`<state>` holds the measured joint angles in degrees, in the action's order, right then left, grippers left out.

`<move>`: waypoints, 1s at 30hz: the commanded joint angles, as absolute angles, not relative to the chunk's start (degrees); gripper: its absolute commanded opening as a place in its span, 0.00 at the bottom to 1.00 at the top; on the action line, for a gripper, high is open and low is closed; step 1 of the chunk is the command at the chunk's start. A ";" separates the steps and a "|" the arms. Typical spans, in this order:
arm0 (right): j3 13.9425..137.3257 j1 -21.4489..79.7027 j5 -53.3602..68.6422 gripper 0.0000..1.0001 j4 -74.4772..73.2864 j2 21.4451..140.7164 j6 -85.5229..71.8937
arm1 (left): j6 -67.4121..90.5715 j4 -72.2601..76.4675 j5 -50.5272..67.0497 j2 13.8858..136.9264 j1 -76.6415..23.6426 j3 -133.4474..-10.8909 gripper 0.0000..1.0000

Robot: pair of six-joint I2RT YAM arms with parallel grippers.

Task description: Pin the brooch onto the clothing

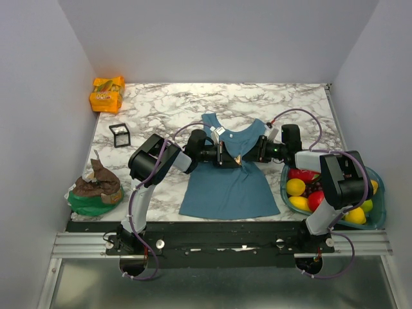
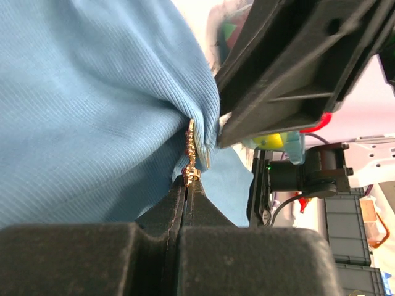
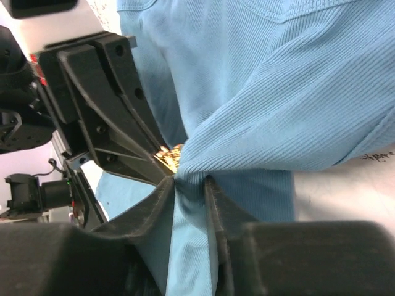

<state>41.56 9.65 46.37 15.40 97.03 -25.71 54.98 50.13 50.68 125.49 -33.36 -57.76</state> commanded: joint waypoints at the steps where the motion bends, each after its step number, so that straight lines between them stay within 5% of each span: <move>1: 40.78 9.76 47.55 0.39 18.11 94.48 -25.75 | 52.47 45.79 50.98 125.60 -33.40 -58.27 0.00; 30: 41.31 12.92 36.30 0.46 12.83 97.47 -23.20 | 50.80 44.30 50.19 124.54 -33.49 -58.45 0.00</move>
